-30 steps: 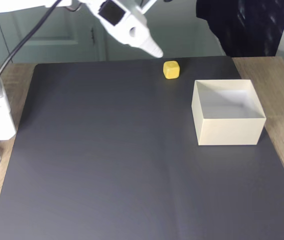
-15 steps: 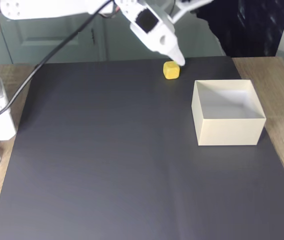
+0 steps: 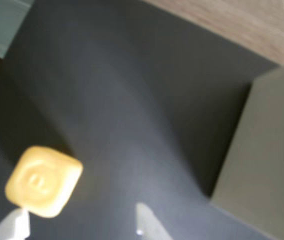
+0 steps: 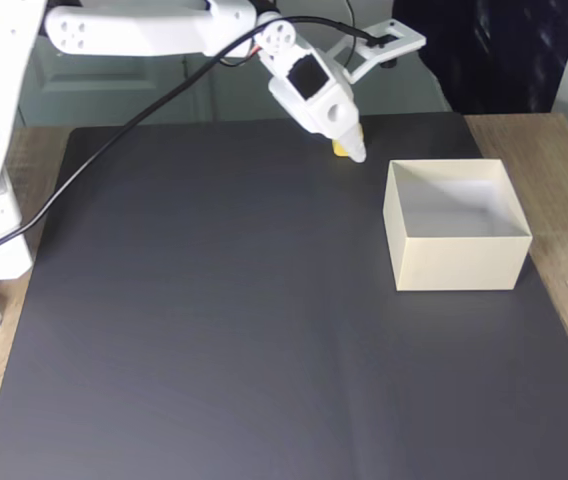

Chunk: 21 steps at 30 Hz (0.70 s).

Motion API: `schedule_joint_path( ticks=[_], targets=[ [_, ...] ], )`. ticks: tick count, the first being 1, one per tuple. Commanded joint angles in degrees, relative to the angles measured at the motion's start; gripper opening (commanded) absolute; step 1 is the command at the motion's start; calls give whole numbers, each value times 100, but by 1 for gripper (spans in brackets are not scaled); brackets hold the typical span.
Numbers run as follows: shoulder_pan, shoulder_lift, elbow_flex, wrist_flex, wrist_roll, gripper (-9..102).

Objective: Grasp a cube block and put it in the white box.

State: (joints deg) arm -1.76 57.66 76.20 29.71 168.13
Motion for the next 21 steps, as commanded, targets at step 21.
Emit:
schedule_joint_path(
  ticks=[21],
  targets=[
    [-167,-809,-1424,176,-70,28]
  ],
)
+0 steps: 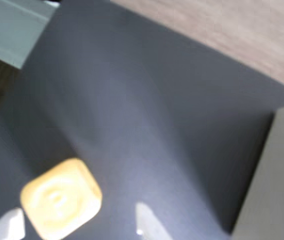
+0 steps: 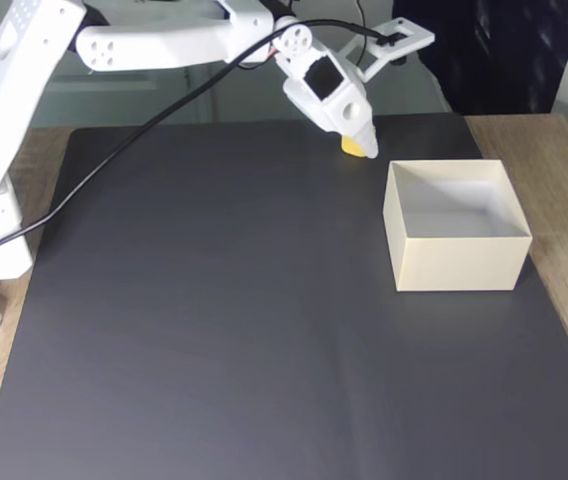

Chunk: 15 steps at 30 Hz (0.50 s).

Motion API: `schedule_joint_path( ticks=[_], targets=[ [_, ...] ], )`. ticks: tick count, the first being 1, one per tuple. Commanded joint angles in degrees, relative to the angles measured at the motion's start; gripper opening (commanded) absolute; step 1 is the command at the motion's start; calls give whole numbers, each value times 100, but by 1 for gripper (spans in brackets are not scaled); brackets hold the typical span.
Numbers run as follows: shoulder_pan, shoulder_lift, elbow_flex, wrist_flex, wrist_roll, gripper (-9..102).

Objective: Grasp a cube block and put it in the white box.

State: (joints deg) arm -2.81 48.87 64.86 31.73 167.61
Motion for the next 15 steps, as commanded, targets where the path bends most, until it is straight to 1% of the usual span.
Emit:
schedule_joint_path(
  ticks=[1,15],
  targets=[
    [-62,62,-290,-35,-9,28],
    [-79,-378,-817,26,158,27]
  ],
)
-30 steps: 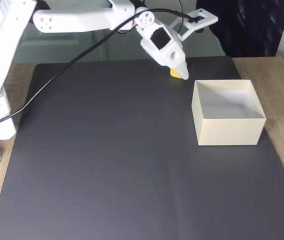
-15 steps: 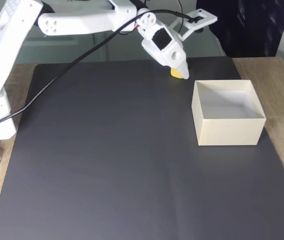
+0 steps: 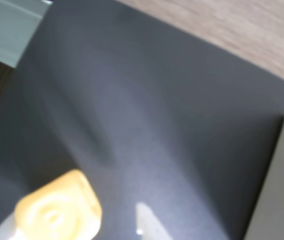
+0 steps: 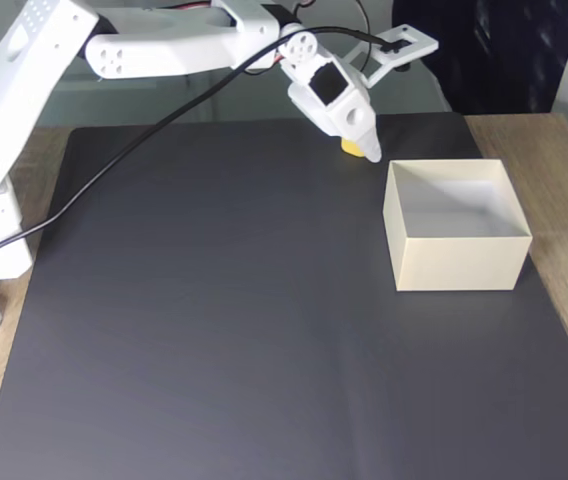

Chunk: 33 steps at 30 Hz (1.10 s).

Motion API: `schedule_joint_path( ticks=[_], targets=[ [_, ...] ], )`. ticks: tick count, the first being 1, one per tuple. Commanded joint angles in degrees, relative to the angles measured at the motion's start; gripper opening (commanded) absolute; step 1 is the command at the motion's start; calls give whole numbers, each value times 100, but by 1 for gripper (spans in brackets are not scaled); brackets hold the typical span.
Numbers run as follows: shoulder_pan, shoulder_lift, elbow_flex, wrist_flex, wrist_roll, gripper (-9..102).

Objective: Grasp a cube block and put it in the white box.

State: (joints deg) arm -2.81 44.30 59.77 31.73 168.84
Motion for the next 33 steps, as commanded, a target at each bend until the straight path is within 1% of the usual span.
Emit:
schedule_joint_path(
  ticks=[1,10,24,29,33],
  targets=[
    [-79,62,-308,26,44,27],
    [-141,-79,-492,26,404,22],
    [-246,-246,-580,53,422,16],
    [-246,-264,-606,53,466,10],
    [-220,-343,-765,123,501,1]
  ],
)
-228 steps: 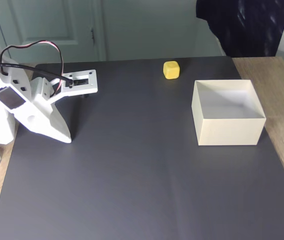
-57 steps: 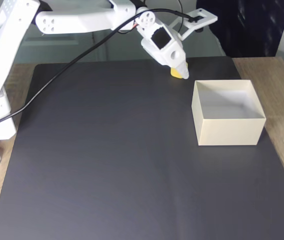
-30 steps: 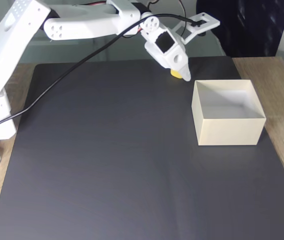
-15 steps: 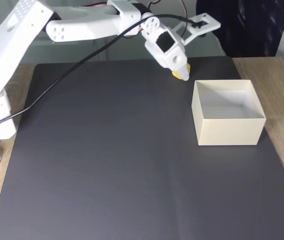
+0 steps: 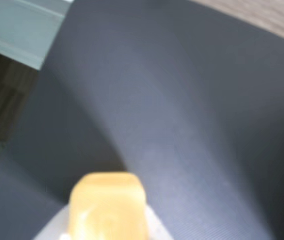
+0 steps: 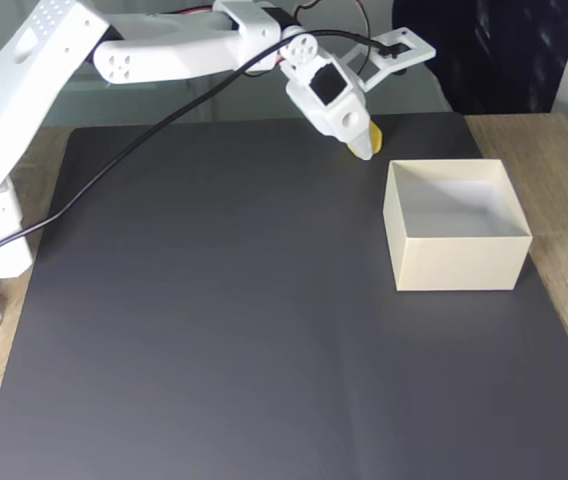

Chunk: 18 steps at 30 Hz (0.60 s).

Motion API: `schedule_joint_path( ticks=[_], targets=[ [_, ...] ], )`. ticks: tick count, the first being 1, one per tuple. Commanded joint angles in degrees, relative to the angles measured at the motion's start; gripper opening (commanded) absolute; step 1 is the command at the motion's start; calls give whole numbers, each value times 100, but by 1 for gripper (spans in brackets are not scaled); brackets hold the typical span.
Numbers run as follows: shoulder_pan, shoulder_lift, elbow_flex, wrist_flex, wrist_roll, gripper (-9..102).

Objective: Grasp a cube block and put it in the white box.

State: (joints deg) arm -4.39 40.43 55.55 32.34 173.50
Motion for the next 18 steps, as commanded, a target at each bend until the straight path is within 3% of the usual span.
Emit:
schedule_joint_path(
  ticks=[1,18],
  targets=[
    [-53,-18,-466,149,70,0],
    [-141,-369,-2303,1397,185,0]
  ],
)
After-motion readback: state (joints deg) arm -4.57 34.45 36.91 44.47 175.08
